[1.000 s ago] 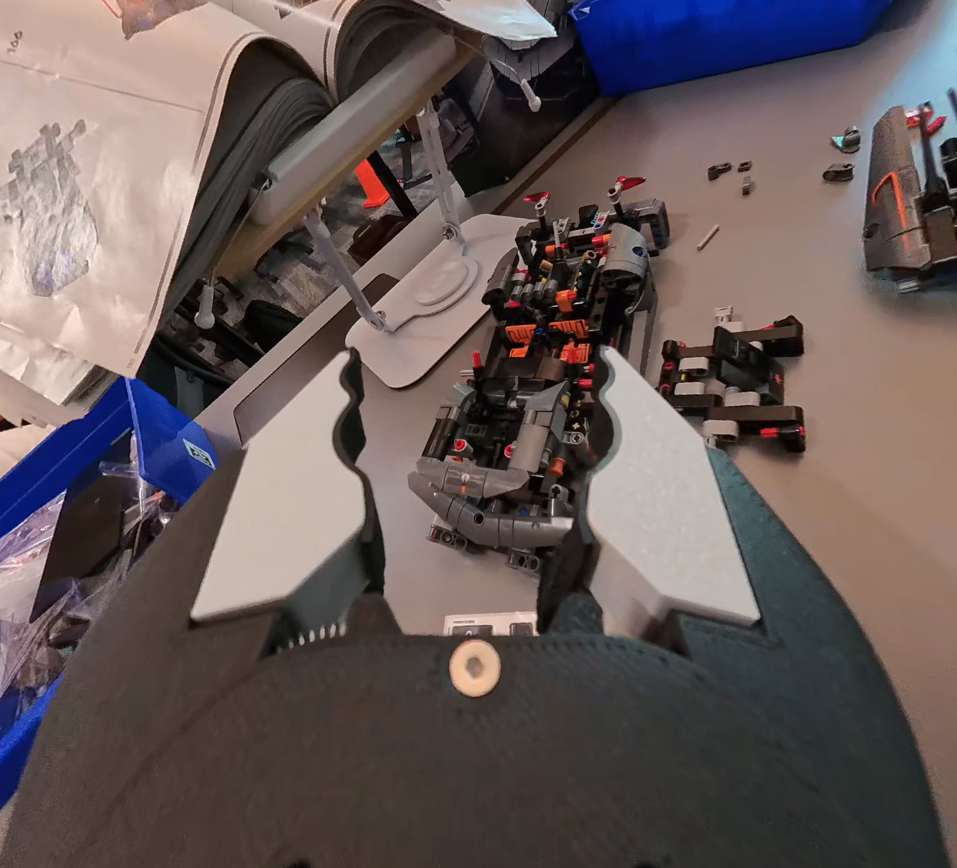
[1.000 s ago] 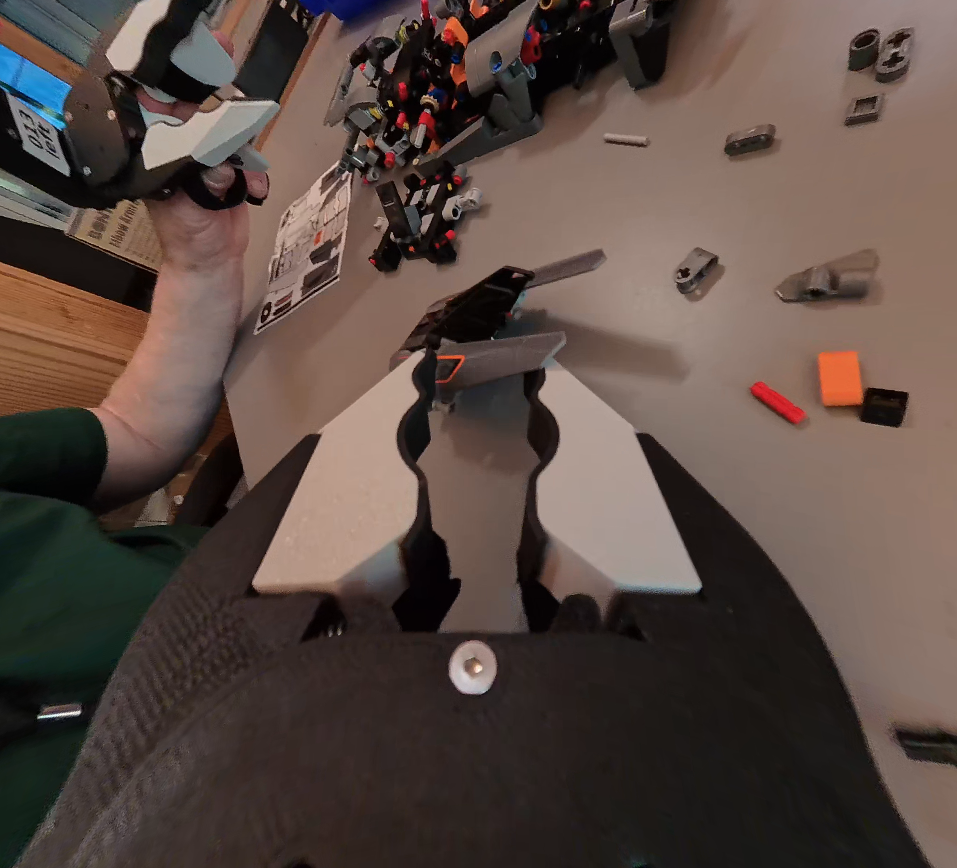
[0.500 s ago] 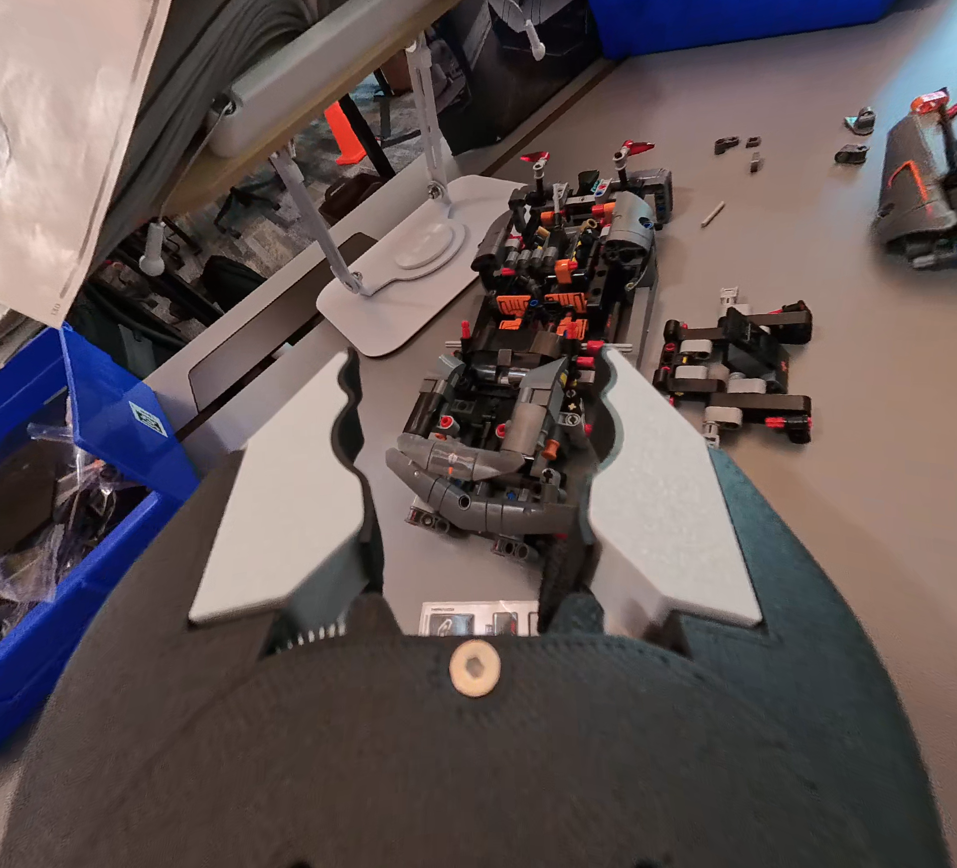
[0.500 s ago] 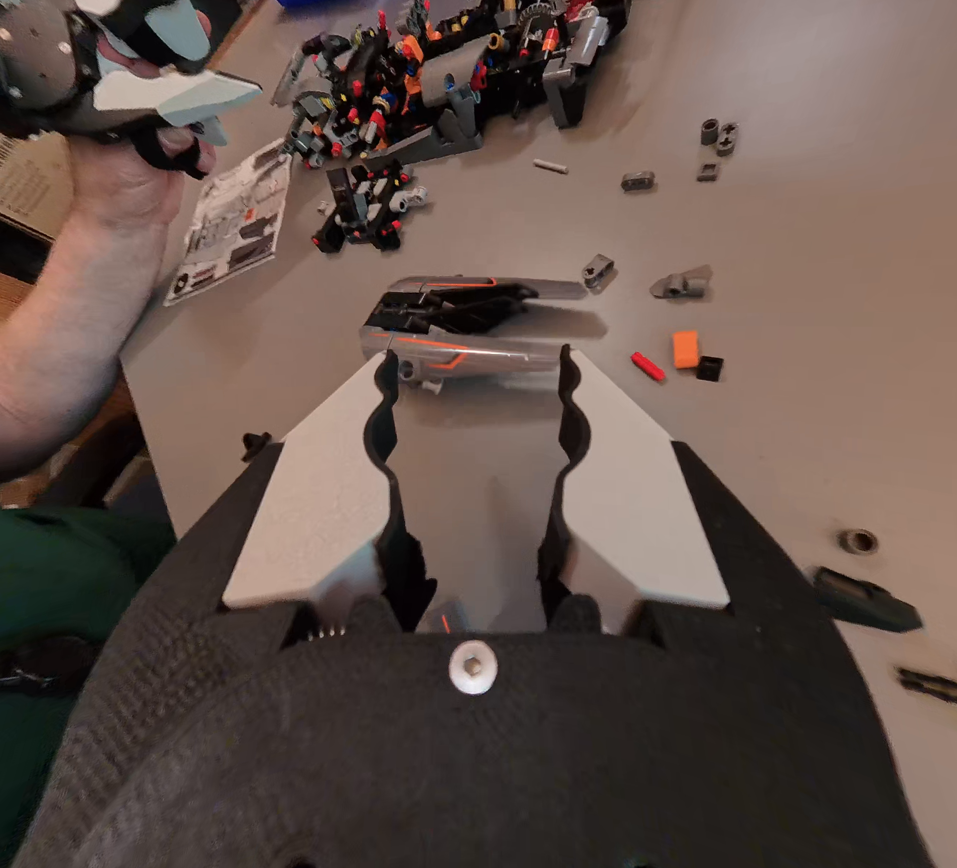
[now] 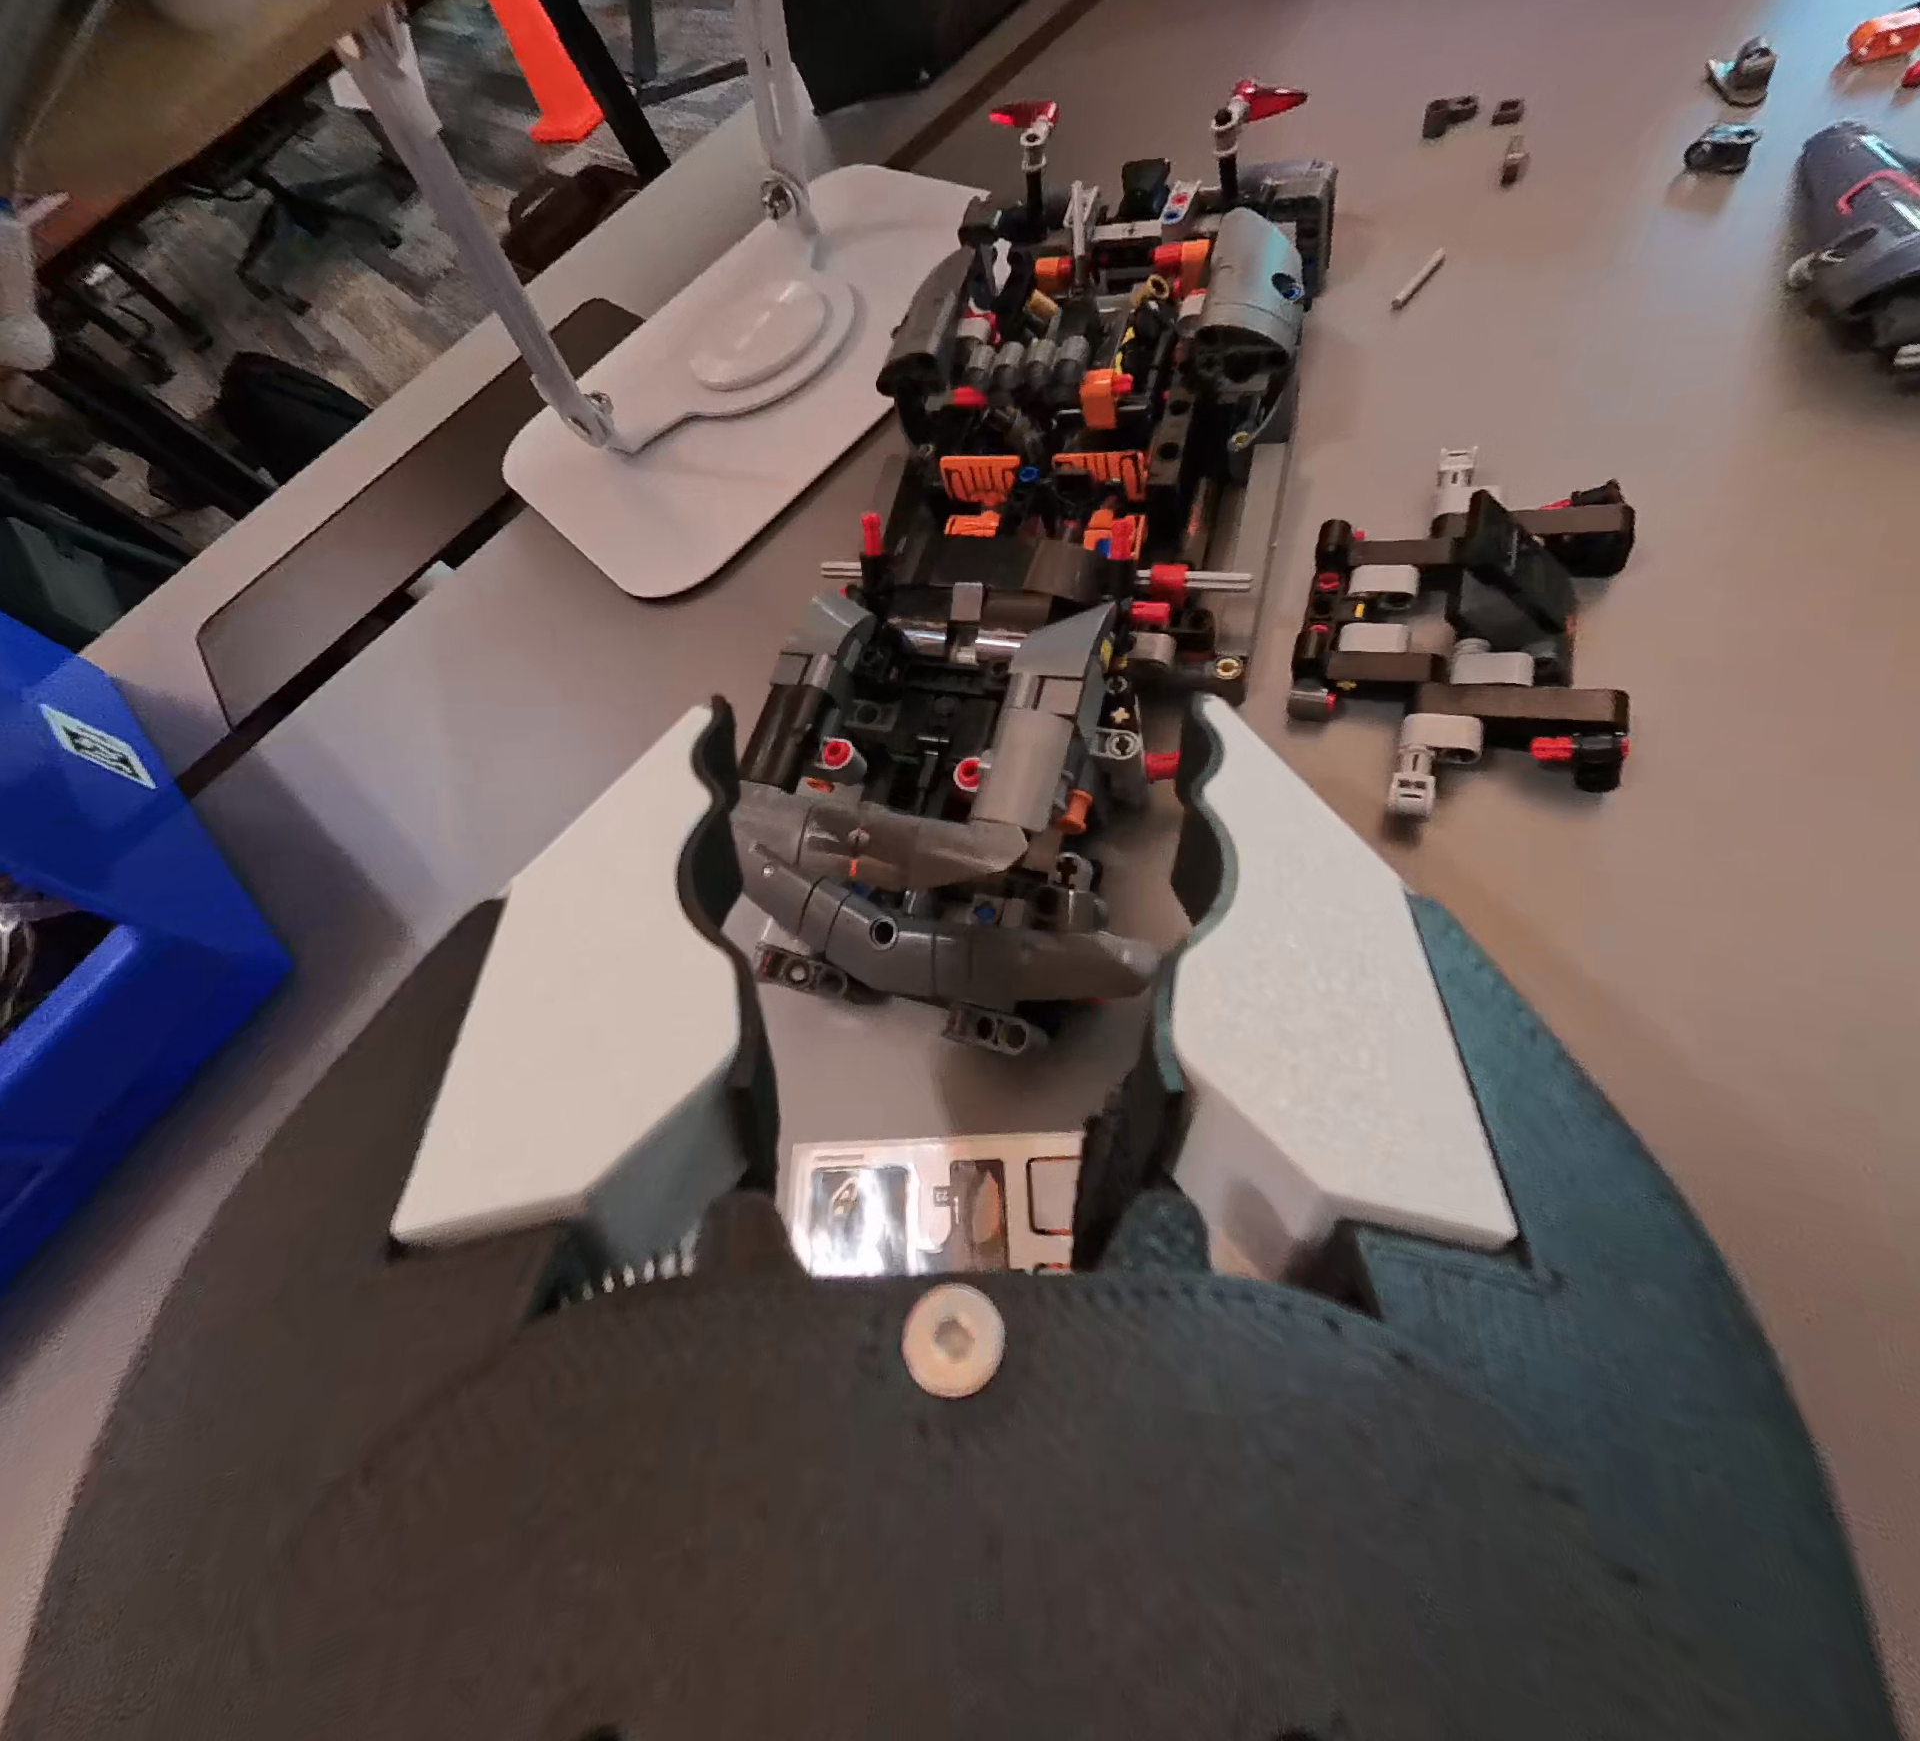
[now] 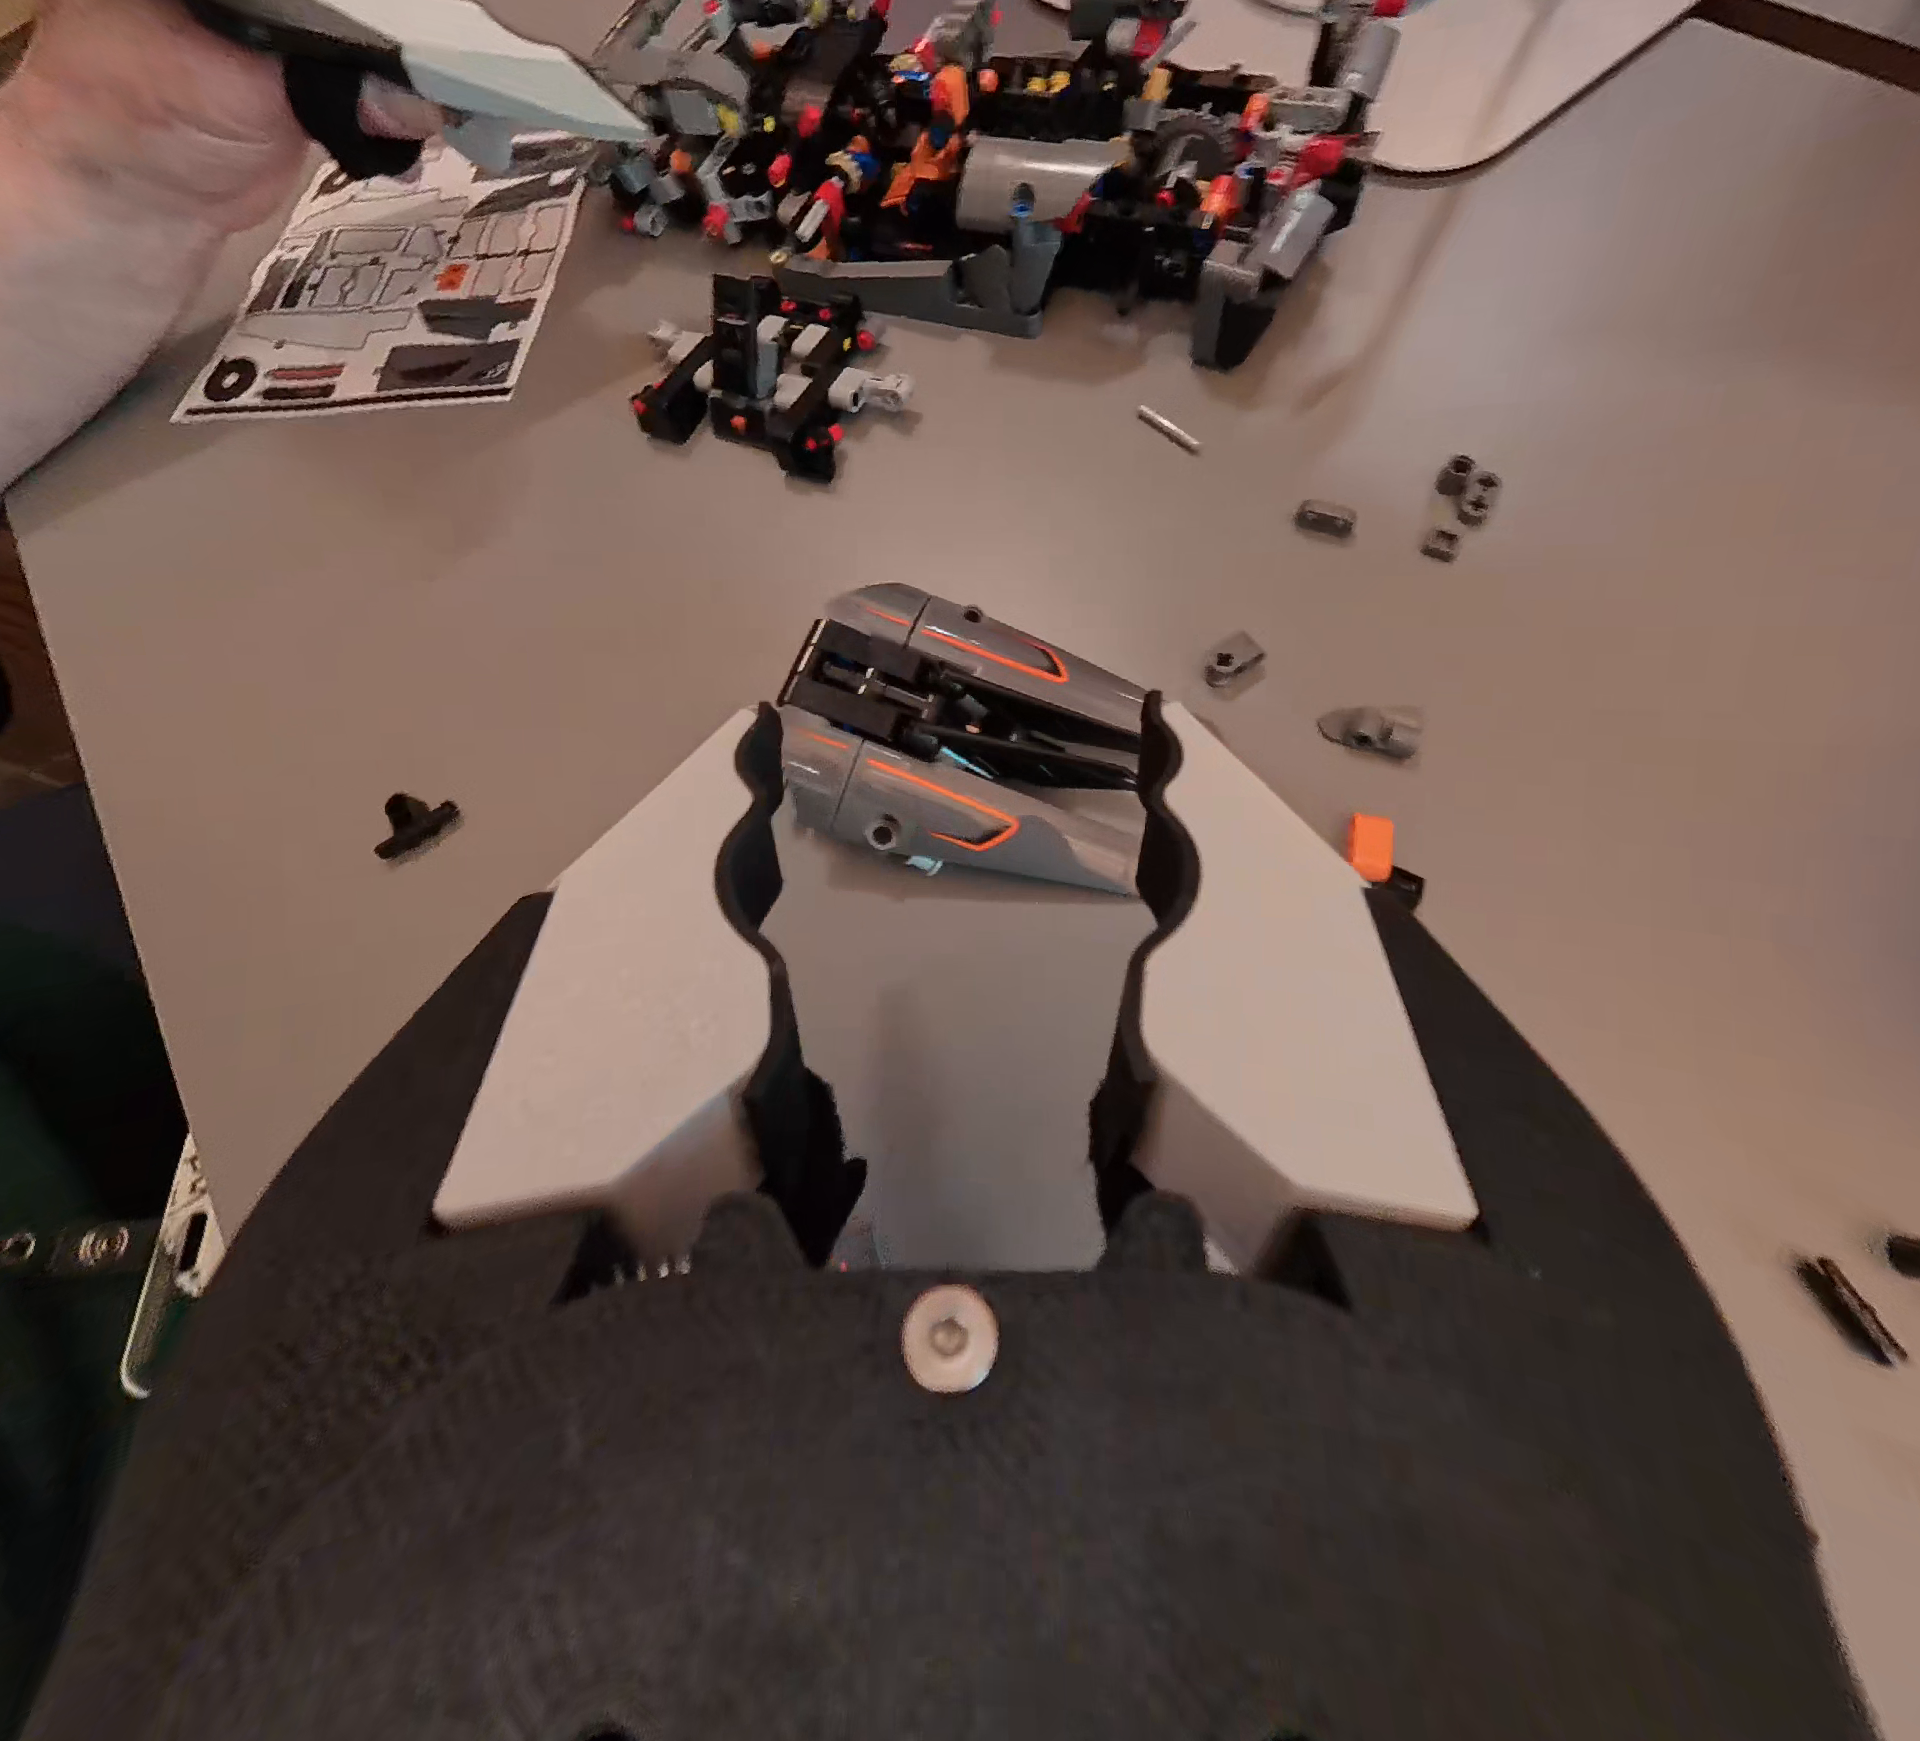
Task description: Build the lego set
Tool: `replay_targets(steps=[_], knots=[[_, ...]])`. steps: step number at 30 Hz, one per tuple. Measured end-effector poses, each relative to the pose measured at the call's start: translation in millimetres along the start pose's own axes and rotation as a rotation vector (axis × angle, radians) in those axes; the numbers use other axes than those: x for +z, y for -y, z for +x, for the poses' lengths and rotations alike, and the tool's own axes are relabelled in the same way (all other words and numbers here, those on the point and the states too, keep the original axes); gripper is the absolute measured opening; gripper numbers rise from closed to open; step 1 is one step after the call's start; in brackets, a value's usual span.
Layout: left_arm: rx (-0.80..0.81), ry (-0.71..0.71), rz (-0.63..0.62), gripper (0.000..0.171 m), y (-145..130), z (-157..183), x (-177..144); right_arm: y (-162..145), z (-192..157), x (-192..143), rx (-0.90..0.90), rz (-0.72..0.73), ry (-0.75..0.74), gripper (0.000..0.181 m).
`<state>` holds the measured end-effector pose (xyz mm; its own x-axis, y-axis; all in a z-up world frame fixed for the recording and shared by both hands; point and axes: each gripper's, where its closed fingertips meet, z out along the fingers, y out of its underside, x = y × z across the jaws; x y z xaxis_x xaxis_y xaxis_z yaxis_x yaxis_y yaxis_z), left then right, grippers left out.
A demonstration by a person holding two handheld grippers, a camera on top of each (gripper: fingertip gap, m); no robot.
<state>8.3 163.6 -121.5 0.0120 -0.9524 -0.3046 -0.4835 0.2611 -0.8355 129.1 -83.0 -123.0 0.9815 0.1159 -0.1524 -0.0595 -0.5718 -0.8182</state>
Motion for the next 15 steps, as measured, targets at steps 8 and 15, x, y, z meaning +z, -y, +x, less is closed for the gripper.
replay_targets(steps=[8, 15], knots=[[-0.004, -0.025, -0.037, 0.083, -6.8, 4.2, 7.8, -21.8, -4.9, 14.3, -0.430, -0.211, -0.055, 0.086], [0.008, -0.031, -0.037, 0.082, -6.4, 6.0, 10.8, -38.1, 0.8, 28.8, -0.674, -0.380, -0.058, 0.053]])
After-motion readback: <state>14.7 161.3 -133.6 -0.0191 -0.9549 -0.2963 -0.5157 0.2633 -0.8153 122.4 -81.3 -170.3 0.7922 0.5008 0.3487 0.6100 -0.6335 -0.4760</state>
